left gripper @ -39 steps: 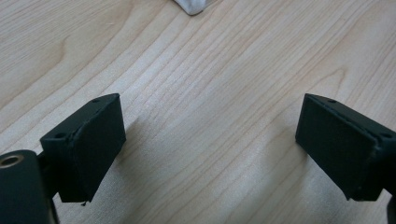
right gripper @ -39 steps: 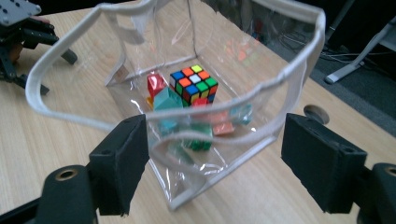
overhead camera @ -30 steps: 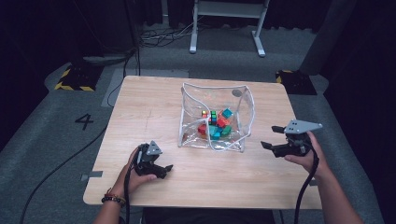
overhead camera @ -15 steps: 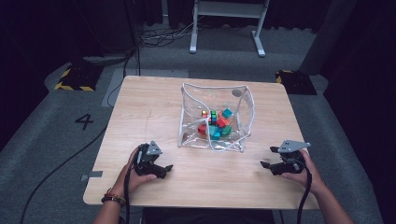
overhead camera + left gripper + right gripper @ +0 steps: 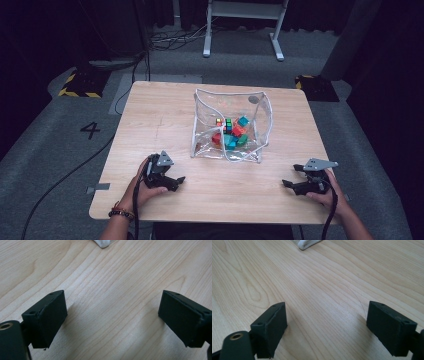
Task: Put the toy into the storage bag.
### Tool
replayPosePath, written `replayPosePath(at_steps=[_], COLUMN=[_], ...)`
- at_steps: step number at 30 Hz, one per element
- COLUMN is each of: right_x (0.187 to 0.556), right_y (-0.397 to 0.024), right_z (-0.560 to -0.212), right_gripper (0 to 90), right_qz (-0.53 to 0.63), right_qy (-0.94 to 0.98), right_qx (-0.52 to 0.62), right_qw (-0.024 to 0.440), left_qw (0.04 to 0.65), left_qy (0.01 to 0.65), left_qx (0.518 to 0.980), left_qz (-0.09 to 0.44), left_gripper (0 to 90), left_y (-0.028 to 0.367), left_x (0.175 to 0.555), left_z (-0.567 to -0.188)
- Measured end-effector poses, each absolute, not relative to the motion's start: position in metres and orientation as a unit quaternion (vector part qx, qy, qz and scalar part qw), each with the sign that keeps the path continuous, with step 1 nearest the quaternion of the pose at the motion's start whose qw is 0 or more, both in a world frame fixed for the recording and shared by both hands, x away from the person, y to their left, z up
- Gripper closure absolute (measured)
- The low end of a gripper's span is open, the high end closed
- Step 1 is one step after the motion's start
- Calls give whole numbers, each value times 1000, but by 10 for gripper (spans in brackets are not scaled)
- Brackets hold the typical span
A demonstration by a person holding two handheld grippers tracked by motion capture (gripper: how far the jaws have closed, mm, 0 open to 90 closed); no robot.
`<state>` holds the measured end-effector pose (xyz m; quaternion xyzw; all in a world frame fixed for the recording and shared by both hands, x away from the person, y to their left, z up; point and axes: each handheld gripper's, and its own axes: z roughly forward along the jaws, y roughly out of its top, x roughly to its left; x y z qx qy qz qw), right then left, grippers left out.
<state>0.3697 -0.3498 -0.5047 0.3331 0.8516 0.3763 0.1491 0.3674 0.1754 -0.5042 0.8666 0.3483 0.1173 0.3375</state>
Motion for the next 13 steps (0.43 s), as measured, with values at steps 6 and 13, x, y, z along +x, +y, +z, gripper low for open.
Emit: replayPosePath(at_steps=[6, 13], right_x=[370, 371], right_y=[-350, -351], right_z=[-505, -505], right_gripper=[155, 155], right_qz=[377, 378], right_qy=[855, 857], right_qx=[326, 320], right_qw=[146, 145], left_qw=[338, 336], left_qy=[348, 347], left_qx=[866, 868], left_qz=[117, 119], left_gripper=[85, 86], left_y=[175, 176], left_x=[367, 367], left_z=[-504, -504])
